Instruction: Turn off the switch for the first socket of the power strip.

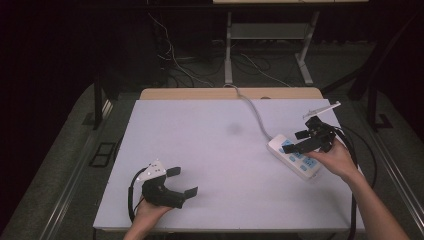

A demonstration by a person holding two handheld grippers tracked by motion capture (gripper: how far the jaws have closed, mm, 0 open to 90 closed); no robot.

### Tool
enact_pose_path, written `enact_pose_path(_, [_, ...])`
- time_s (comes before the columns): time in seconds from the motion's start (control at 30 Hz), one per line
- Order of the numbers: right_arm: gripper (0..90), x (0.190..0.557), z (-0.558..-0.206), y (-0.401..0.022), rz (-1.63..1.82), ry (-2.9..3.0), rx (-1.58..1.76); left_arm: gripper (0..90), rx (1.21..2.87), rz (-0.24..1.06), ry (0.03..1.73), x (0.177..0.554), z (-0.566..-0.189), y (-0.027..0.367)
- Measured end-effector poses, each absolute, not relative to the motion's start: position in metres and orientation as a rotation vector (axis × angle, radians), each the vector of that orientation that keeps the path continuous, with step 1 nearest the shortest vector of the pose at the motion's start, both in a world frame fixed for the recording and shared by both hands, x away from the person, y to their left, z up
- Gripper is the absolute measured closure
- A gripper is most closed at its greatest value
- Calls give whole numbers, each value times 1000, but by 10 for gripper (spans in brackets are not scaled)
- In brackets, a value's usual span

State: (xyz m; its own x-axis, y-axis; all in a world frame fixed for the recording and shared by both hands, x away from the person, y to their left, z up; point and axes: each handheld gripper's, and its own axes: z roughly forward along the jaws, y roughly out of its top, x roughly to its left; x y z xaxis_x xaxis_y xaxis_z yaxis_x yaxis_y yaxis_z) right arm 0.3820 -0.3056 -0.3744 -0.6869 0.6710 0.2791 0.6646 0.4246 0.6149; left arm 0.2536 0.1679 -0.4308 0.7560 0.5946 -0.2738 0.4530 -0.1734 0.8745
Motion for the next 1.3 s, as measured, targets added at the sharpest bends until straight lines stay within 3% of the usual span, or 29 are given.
enact_pose_path(0.17, [76, 389, -378, -307, 1114, 2649, 1249, 0, 1818, 151, 811, 254, -431, 167])
enact_pose_path(0.23, [166, 391, -379, -308, 1121, 2659, 1248, 0, 1818, 150, 812, 254, -431, 167])
enact_pose_path(0.33, [204, 394, -381, -308, 1107, 2671, 1238, 0, 1817, 149, 814, 254, -432, 167])
enact_pose_path(0.7, [589, 398, -382, -306, 1087, 2661, 1180, 0, 1818, 149, 811, 255, -432, 167])
enact_pose_path(0.77, [702, 400, -384, -306, 1093, 2679, 1160, 0, 1817, 149, 812, 254, -432, 167])
enact_pose_path(1.07, [882, 405, -392, -300, 1040, 2729, 1133, 0, 1823, 155, 804, 255, -432, 167])
enact_pose_path(1.3, [896, 408, -399, -294, 992, 2755, 1131, 0, 1826, 156, 802, 255, -432, 167])
